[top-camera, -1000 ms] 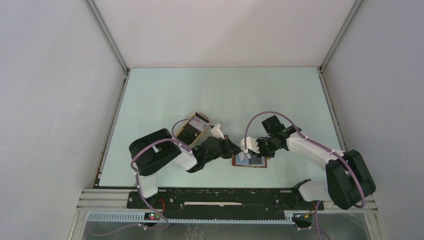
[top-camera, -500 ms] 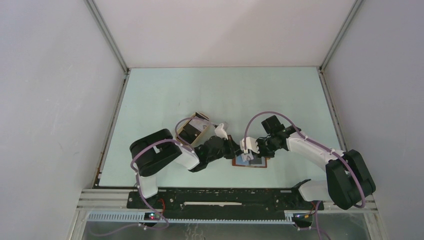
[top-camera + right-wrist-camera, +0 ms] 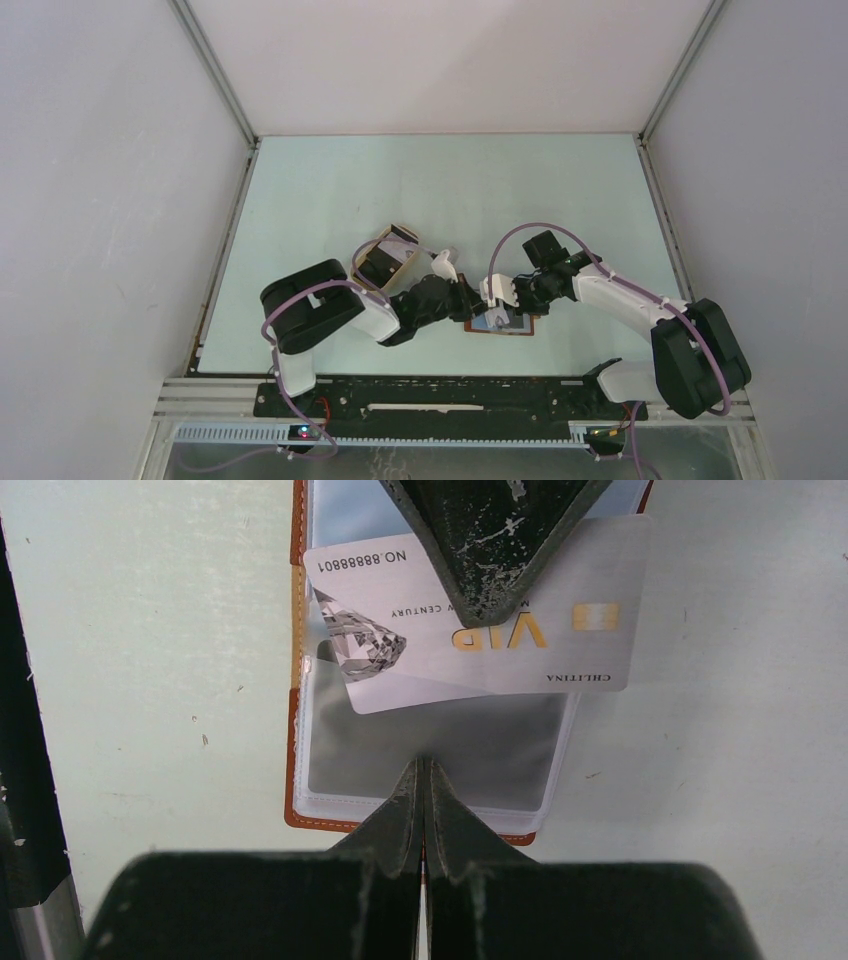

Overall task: Put the credit cards into the card holder
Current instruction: Insert the credit card into the card holder.

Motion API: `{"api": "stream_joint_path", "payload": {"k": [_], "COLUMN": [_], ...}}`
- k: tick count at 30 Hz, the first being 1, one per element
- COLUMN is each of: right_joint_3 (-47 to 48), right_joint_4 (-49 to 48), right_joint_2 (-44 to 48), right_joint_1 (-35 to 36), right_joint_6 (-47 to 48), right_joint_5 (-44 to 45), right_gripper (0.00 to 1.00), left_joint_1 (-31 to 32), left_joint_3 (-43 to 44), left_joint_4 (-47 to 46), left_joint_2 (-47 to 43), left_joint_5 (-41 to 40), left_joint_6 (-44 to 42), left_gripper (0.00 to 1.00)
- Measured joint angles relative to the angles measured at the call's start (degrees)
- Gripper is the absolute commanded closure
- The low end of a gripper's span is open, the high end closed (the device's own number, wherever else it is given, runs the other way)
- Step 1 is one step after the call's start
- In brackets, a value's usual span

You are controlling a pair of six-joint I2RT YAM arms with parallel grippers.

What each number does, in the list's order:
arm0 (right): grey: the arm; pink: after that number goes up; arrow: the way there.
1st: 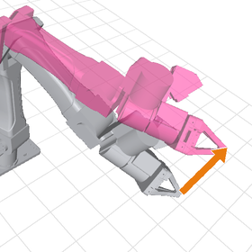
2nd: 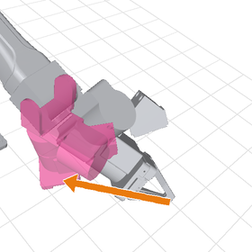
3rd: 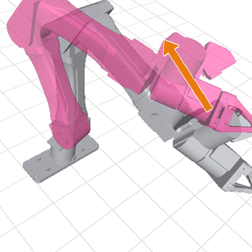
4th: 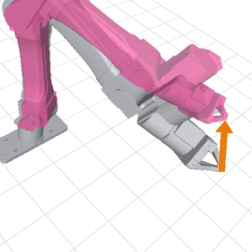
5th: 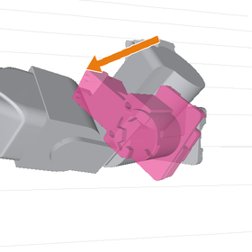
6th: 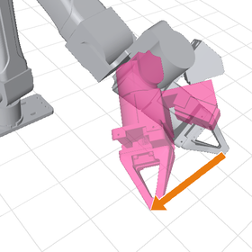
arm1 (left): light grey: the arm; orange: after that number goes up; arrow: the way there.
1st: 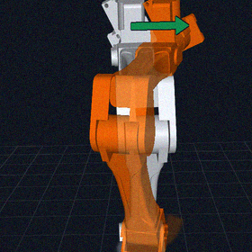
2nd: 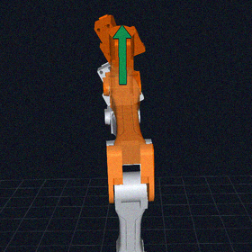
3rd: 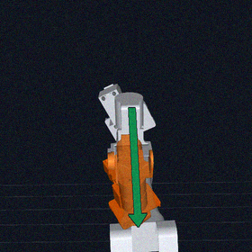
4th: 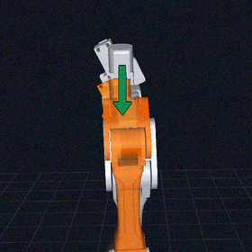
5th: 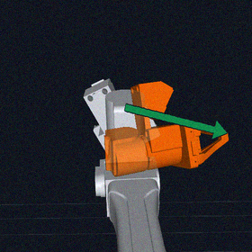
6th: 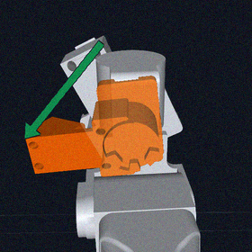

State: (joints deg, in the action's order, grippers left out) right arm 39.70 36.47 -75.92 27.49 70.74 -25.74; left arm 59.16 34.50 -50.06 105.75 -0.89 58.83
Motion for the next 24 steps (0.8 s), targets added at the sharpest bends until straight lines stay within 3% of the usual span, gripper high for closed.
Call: {"api": "stream_joint_path", "payload": {"k": [24], "right_joint_3": [0.11], "right_joint_4": [0.02], "right_joint_2": [-0.11], "right_joint_1": [0.59], "right_joint_6": [-0.07], "right_joint_5": [0.42], "right_gripper": [1.0], "left_joint_1": [-0.24], "left_joint_3": [0.35], "left_joint_4": [3.17], "left_joint_2": [0.83], "left_joint_5": [2.64], "left_joint_6": [5.81], "left_gripper": [1.0]}}
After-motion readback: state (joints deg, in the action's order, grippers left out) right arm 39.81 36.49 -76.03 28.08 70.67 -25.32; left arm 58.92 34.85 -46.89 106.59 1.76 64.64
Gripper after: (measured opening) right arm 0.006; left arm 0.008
